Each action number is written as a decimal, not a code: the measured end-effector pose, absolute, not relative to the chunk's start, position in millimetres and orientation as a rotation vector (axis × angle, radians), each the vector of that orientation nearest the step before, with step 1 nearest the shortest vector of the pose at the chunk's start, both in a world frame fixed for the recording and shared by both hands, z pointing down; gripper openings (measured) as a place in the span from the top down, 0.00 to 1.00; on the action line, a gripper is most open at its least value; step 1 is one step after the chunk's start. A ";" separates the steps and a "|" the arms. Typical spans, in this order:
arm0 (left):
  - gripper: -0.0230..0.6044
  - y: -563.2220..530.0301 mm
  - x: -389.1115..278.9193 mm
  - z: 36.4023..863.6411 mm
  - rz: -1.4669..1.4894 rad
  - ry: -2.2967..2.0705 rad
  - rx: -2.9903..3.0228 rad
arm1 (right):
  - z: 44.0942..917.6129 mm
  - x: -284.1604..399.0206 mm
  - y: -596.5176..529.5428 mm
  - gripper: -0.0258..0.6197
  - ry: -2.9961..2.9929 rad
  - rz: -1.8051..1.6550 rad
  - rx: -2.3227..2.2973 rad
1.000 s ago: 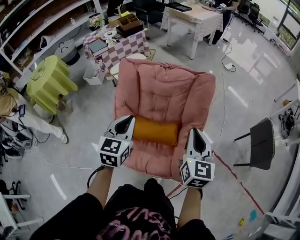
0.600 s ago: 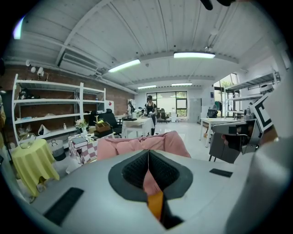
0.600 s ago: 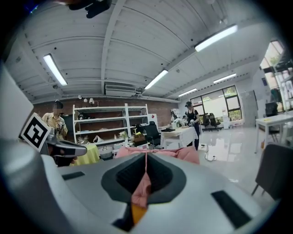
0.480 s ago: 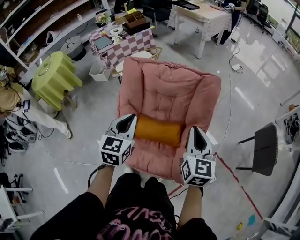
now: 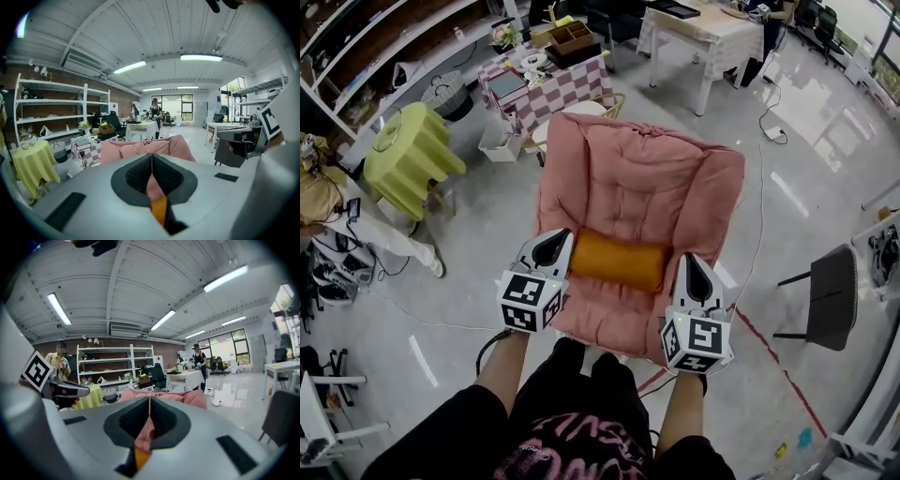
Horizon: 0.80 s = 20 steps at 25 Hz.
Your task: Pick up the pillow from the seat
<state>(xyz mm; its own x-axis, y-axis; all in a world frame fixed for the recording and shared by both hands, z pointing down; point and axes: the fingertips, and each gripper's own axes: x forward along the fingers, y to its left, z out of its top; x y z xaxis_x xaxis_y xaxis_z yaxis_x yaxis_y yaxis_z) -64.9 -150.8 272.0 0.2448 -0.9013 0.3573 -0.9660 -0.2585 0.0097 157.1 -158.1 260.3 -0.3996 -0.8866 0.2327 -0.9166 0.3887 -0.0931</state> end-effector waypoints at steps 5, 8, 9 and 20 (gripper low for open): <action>0.95 -156.0 -68.3 268.9 0.428 -1.747 2.316 | 258.4 153.0 -161.7 0.93 -2.481 0.307 1.652; 0.95 -160.6 -72.5 270.0 0.419 -1.731 2.326 | 260.1 147.2 -162.4 0.93 -2.471 0.308 1.659; 0.95 -163.1 -73.2 269.9 0.415 -1.727 2.331 | 259.7 145.8 -163.9 0.93 -2.470 0.305 1.663; 0.95 -179.0 -81.0 285.4 0.412 -1.668 2.342 | 268.4 136.7 -175.8 0.93 -2.415 0.308 1.688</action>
